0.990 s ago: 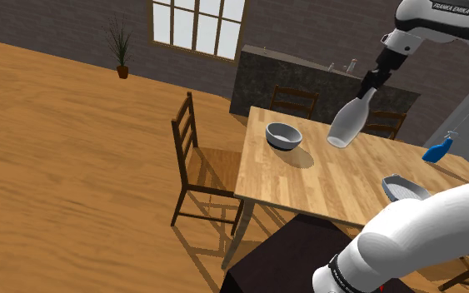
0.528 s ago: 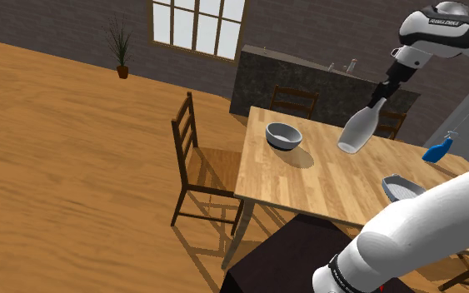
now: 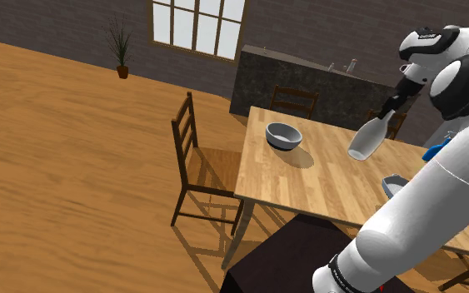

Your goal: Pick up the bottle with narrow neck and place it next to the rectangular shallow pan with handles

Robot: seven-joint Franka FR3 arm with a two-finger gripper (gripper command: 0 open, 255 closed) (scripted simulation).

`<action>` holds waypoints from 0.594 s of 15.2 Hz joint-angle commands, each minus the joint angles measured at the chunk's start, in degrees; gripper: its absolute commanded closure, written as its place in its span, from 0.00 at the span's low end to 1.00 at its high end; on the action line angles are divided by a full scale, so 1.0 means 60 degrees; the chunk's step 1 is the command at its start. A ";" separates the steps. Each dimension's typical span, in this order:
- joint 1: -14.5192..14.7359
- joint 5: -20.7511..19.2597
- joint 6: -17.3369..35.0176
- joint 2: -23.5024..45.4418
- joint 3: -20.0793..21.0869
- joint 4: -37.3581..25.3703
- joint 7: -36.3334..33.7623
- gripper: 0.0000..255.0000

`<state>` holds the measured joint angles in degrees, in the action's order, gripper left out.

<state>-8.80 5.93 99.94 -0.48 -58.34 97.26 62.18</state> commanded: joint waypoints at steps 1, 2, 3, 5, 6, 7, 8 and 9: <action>-0.0392 0.0913 0.0024 0.0976 -0.0406 -0.0374 0.0934 1.00; -0.0725 0.1379 -0.0015 0.1480 -0.0472 -0.0596 0.1370 1.00; -0.1099 0.1826 -0.0071 0.1970 -0.0484 -0.0835 0.1776 1.00; -0.1960 0.2603 -0.0211 0.2862 -0.0327 -0.1362 0.2462 1.00; -0.2406 0.2940 -0.0291 0.3272 -0.0206 -0.1650 0.2750 1.00; -0.2846 0.3254 -0.0376 0.3667 -0.0077 -0.1955 0.3007 1.00; -0.3223 0.3501 -0.0451 0.3993 0.0044 -0.2231 0.3204 1.00; -0.3196 0.3498 -0.0321 0.3984 0.0062 -0.2092 0.3223 1.00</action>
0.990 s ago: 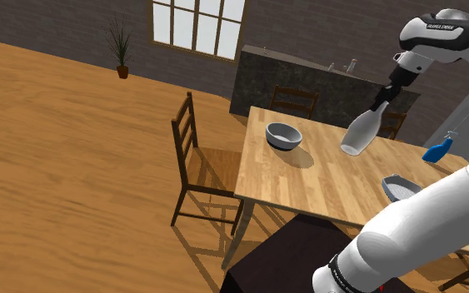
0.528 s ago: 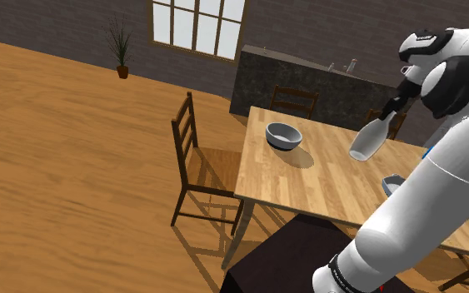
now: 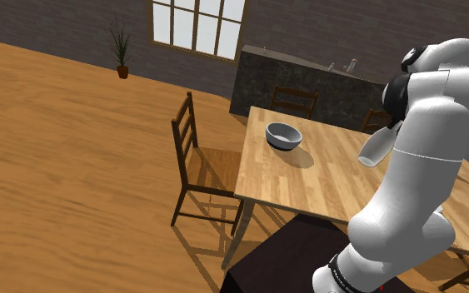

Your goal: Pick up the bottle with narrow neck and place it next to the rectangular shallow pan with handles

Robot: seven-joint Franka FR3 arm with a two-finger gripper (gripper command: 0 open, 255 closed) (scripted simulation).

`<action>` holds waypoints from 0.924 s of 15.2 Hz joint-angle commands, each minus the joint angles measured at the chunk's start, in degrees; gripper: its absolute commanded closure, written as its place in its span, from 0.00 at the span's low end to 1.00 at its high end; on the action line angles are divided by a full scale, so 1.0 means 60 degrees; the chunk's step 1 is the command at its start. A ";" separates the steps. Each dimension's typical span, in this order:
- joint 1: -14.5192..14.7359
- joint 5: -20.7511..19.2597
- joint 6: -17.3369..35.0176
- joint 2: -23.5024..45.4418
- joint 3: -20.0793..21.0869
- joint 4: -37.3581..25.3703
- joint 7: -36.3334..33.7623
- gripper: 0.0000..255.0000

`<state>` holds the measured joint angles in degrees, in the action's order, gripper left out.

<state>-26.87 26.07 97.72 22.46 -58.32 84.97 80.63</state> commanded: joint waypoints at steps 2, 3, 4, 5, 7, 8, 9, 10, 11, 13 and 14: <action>-0.0122 0.0157 0.0298 0.0161 0.0071 0.0222 0.0196 1.00; -0.0094 0.0170 0.0420 0.0166 0.0077 0.0349 0.0223 1.00; -0.0070 0.0185 0.0541 0.0174 0.0085 0.0473 0.0250 1.00; -0.0048 0.0204 0.0660 0.0185 0.0095 0.0593 0.0279 1.00; -0.0012 0.0248 0.0894 0.0214 0.0117 0.0824 0.0338 1.00; 0.0002 0.0274 0.1009 0.0232 0.0131 0.0935 0.0369 1.00; 0.0014 0.0302 0.1122 0.0253 0.0146 0.1043 0.0402 1.00; 0.0023 0.0332 0.1234 0.0276 0.0162 0.1147 0.0435 1.00; 0.0030 0.0365 0.1344 0.0301 0.0180 0.1249 0.0469 1.00; 0.0037 0.0436 0.1561 0.0357 0.0220 0.1444 0.0539 1.00; 0.0037 0.0475 0.1668 0.0389 0.0243 0.1537 0.0576 1.00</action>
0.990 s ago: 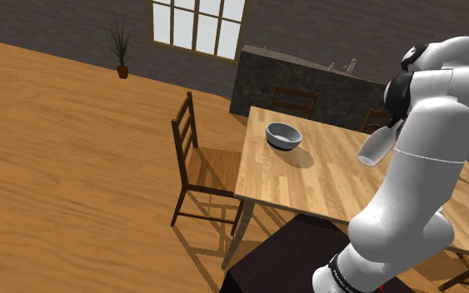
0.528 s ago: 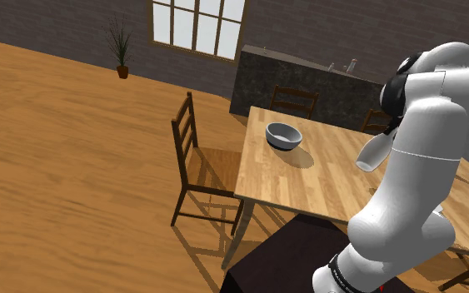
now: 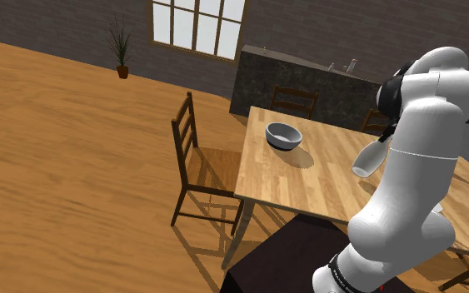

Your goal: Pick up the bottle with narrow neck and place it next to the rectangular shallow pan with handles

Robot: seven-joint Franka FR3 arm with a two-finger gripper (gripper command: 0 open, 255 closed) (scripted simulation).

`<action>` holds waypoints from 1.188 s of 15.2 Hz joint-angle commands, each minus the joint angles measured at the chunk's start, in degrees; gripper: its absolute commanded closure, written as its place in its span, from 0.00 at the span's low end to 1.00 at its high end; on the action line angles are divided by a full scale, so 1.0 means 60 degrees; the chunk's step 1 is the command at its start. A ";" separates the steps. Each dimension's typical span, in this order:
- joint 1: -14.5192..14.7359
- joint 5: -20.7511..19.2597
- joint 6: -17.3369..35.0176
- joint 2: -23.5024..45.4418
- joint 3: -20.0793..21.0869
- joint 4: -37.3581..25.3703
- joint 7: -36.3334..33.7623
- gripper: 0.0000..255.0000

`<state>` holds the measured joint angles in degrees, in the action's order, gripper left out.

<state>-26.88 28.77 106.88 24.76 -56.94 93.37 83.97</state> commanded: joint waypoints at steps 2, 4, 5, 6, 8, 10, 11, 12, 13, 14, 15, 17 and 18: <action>0.0032 0.0110 0.0351 0.0076 0.0062 0.0313 0.0096 1.00; 0.0017 0.0210 0.0574 0.0160 0.0123 0.0496 0.0183 1.00; 0.0017 0.0210 0.0574 0.0160 0.0123 0.0496 0.0183 1.00; 0.0017 0.0210 0.0575 0.0160 0.0123 0.0496 0.0183 1.00; 0.0017 0.0210 0.0574 0.0160 0.0123 0.0496 0.0183 1.00; 0.0017 0.0210 0.0574 0.0160 0.0123 0.0496 0.0183 1.00; 0.0017 0.0210 0.0574 0.0160 0.0123 0.0496 0.0183 1.00; 0.0017 0.0210 0.0574 0.0160 0.0123 0.0496 0.0183 1.00; 0.0016 0.0210 0.0574 0.0160 0.0123 0.0496 0.0183 0.00; 0.0014 0.0211 0.0574 0.0162 0.0124 0.0494 0.0184 0.00; 0.0015 0.0211 0.0574 0.0161 0.0124 0.0495 0.0184 0.00; 0.0015 0.0211 0.0574 0.0161 0.0124 0.0495 0.0184 0.00; 0.0015 0.0211 0.0574 0.0161 0.0124 0.0495 0.0184 0.00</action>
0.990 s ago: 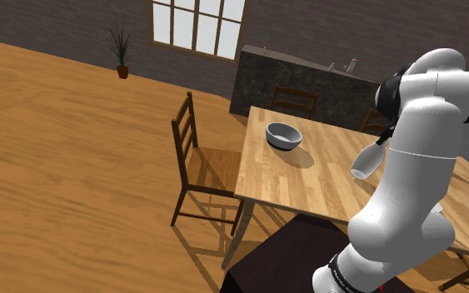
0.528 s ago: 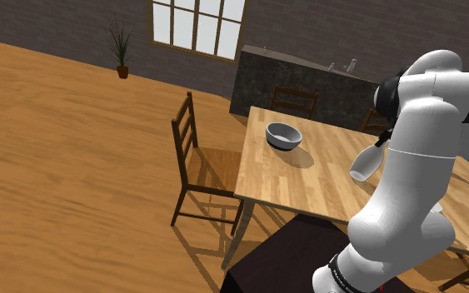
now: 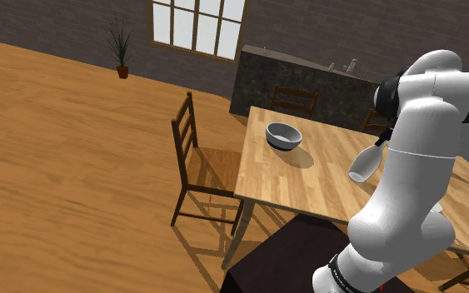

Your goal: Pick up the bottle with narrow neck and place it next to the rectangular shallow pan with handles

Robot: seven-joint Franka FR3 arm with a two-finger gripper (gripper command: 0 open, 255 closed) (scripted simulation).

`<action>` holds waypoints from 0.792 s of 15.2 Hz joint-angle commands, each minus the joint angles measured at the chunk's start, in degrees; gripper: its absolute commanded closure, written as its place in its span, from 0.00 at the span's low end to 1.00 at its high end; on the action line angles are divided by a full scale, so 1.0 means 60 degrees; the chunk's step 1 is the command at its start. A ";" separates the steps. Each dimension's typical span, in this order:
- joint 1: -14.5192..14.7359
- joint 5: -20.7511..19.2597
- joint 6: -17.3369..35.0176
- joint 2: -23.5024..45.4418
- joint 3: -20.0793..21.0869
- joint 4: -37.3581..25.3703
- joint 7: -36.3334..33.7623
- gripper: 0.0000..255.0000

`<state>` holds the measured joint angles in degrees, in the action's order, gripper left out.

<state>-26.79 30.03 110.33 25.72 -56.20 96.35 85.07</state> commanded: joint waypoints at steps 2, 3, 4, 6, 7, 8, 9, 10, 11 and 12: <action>0.0017 -0.0236 -0.0502 -0.0215 -0.0151 -0.0385 -0.0152 0.00; 0.0006 -0.0337 -0.0765 -0.0303 -0.0214 -0.0602 -0.0221 0.00; -0.0010 -0.0406 -0.0977 -0.0364 -0.0257 -0.0787 -0.0270 0.00; -0.0009 -0.0408 -0.0976 -0.0365 -0.0258 -0.0785 -0.0271 0.00; -0.0010 -0.0407 -0.0977 -0.0364 -0.0257 -0.0786 -0.0271 0.00; -0.0011 -0.0407 -0.0977 -0.0364 -0.0257 -0.0786 -0.0271 0.00; -0.0011 -0.0407 -0.0977 -0.0364 -0.0257 -0.0787 -0.0271 0.00; -0.0011 -0.0407 -0.0977 -0.0364 -0.0257 -0.0787 -0.0271 0.00; -0.0011 -0.0407 -0.0977 -0.0364 -0.0257 -0.0787 -0.0271 0.00; -0.0011 -0.0407 -0.0977 -0.0364 -0.0257 -0.0787 -0.0271 0.00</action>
